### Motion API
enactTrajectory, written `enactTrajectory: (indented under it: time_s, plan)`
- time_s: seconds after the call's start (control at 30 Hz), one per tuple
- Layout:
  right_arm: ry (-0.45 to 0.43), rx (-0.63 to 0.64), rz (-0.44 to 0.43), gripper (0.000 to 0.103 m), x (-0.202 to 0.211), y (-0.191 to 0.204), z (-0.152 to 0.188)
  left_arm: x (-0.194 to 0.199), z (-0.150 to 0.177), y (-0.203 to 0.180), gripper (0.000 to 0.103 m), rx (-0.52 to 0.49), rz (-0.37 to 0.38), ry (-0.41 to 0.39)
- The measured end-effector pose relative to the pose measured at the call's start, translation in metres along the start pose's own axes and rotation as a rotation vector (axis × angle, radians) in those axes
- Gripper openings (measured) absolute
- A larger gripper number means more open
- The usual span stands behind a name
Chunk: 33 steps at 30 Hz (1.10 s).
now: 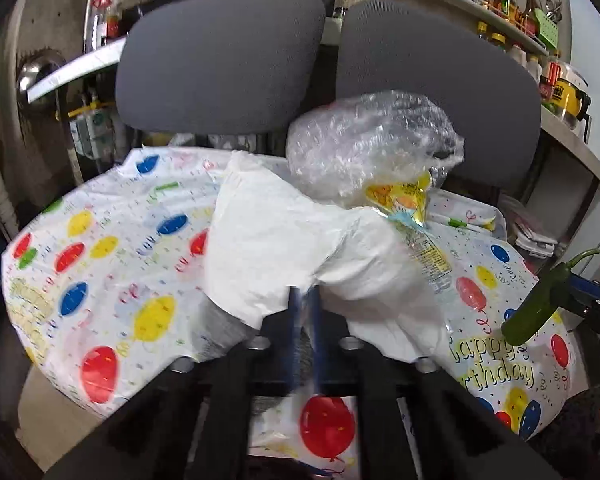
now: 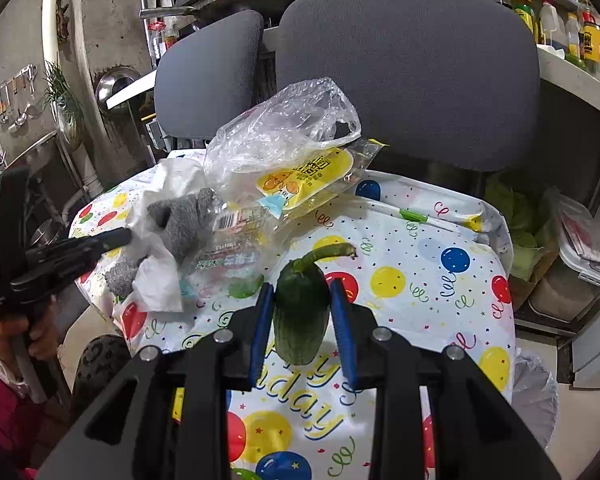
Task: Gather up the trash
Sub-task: 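Lift the tissue and cucumber off the table toward the trash bin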
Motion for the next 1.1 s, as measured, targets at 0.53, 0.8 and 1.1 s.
enactTrajectory:
  time_s: [0.53,0.8,1.1]
  plan:
    - [-0.125,-0.082,0.038,0.029,0.039,-0.038,-0.017,0.127,-0.129,-0.062,0.000,-0.097,0.153,-0.362]
    - [-0.225,-0.179,0.177,0.029,0.106,-0.109,-0.010,0.139,-0.138,-0.190,0.000,-0.231,0.403,-0.383]
    - [-0.234,-0.290,0.440,0.029,0.196,-0.197,0.046,0.112,-0.094,-0.343,0.000,-0.320,0.700,-0.260]
Point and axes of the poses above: each gripper's, at about its wrist camera, not at the fingertips, and x roughly against the way its jaws point, y to its left, z to its underside, the point moved 7 cm from there along -x, roughly the way its jaws point, and after that the axes turned 2 degrees about -y, right-handed, at the moved point
